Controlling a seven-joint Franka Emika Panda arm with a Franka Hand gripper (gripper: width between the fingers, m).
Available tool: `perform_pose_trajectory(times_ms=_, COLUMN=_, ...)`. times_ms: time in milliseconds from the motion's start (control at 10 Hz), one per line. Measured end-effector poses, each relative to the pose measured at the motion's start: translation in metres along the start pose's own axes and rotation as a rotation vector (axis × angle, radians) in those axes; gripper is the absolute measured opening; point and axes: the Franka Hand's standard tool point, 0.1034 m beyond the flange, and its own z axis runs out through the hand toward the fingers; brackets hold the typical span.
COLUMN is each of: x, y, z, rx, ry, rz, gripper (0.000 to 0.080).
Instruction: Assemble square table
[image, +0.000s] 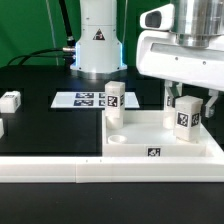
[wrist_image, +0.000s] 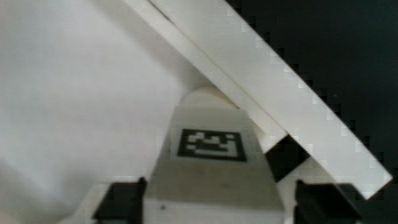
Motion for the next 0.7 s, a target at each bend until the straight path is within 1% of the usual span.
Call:
perform_pose_trajectory(times_ms=100, x=0.0007, y=0.0005, z=0.0000, rx=0.000, ry=0.000, rz=-0.046, gripper=0.0596)
perform_pose_trajectory(times_ms=200, x=0.0009, y=0.0010, z=0.0005, rx=-0.002, ry=0.001, rz=-0.170, gripper=0.0596)
perform_pose_trajectory(times_ms=300, x=0.0004, y=0.0007, z=0.0008, rx=-0.002, ry=0.001, rz=-0.249, gripper=0.0633)
perform_pose_trajectory(times_ms=400, x=0.0008, y=0.0009, z=0.0007, rx=-0.002, ry=0.001, rz=-0.312, gripper=0.0645)
perform_pose_trajectory(times_ms=700, x=0.0007, y=0.0009, z=0.0009, rx=-0.002, ry=0.001, rz=-0.515, gripper=0.0649)
